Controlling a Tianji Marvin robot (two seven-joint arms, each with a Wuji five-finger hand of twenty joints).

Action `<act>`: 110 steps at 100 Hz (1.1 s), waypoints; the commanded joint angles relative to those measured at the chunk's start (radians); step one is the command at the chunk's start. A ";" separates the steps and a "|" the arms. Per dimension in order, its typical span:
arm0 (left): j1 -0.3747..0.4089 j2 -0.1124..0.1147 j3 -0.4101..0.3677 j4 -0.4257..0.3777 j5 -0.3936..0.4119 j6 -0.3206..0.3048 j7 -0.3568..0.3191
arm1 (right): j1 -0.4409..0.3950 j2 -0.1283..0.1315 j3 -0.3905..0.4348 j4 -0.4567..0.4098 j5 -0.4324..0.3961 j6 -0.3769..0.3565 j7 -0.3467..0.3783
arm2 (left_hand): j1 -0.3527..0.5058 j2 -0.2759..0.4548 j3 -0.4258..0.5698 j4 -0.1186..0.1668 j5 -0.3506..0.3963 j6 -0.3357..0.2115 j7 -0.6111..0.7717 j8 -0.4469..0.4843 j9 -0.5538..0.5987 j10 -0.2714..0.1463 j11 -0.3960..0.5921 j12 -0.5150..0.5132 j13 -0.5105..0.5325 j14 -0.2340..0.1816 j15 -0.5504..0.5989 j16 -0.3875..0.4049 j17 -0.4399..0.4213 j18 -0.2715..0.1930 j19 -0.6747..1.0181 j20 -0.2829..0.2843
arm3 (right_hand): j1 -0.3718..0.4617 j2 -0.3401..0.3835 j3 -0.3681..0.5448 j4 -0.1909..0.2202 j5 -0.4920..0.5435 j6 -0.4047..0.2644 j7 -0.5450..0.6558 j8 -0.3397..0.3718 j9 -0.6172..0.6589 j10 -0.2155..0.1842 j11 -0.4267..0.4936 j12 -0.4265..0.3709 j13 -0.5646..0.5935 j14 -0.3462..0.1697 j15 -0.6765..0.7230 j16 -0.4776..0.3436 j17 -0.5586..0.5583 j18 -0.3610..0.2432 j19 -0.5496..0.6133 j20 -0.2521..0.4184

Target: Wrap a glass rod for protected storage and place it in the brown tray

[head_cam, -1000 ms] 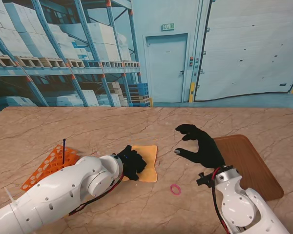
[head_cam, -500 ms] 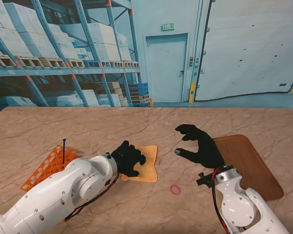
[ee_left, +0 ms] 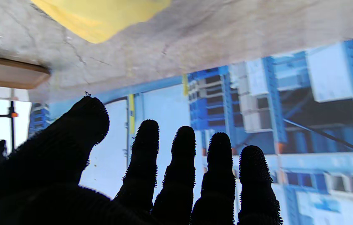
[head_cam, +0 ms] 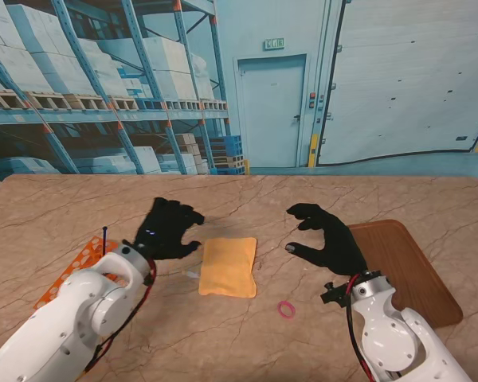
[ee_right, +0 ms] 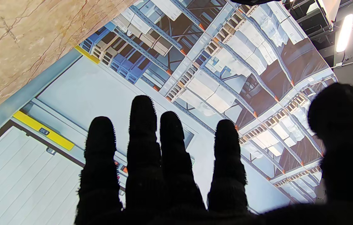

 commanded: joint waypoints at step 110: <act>0.314 -0.011 -0.375 -0.004 0.031 0.073 0.289 | 0.032 0.002 -0.033 0.027 0.009 0.015 0.034 | -0.074 -0.049 -0.073 0.019 -0.058 0.038 -0.160 -0.112 -0.009 0.011 -0.114 -0.106 0.057 -0.010 -0.014 0.017 0.106 0.003 0.135 0.028 | -0.034 -0.047 0.019 0.030 0.010 0.004 -0.003 -0.001 0.022 -0.002 0.008 0.009 0.032 -0.002 0.019 0.009 -0.002 -0.008 0.030 0.005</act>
